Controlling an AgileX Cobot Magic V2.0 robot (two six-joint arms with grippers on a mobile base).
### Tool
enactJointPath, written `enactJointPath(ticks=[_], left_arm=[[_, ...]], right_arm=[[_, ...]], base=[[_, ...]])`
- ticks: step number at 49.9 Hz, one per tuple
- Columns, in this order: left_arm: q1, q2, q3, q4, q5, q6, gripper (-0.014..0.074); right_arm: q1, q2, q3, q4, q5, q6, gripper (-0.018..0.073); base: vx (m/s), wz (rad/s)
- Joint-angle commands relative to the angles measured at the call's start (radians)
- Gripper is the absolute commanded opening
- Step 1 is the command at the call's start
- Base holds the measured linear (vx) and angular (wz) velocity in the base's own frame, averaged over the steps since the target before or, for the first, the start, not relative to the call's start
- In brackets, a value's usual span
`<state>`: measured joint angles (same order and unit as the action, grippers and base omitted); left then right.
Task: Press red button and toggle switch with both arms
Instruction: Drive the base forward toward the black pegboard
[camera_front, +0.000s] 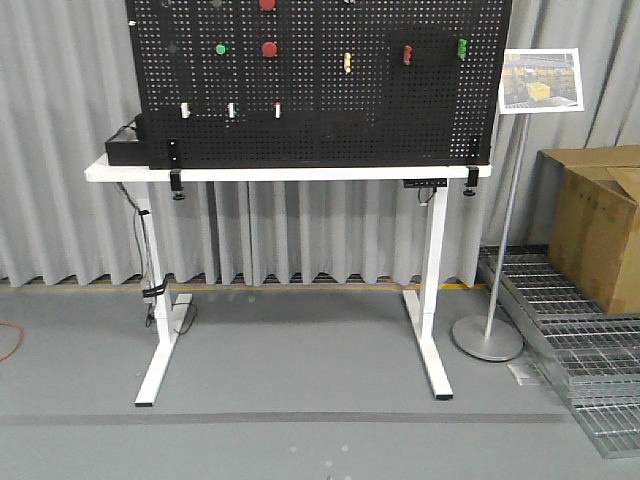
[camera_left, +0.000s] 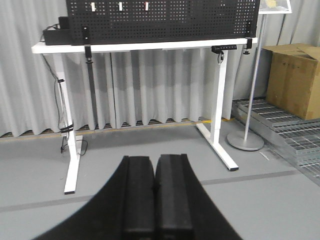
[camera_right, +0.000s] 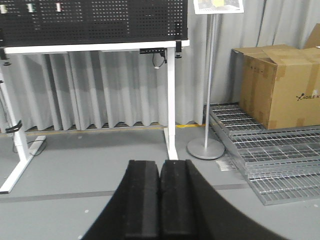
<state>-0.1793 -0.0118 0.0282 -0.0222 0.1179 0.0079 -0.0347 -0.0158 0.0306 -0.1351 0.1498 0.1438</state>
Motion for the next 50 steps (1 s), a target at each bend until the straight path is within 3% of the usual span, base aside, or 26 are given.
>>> enactJointPath(ticks=[1, 50], left_arm=[[-0.002, -0.016, 0.033, 0.001, -0.083, -0.008, 0.0002], [-0.002, -0.016, 0.033, 0.001, -0.082, -0.008, 0.0002]], right_arm=[[-0.006, -0.011, 0.011, -0.012, -0.084, -0.001, -0.0003], [-0.006, -0.011, 0.011, -0.012, -0.084, -0.001, -0.0003]], base=[[0.3, -0.1], [0.45, 0.02]])
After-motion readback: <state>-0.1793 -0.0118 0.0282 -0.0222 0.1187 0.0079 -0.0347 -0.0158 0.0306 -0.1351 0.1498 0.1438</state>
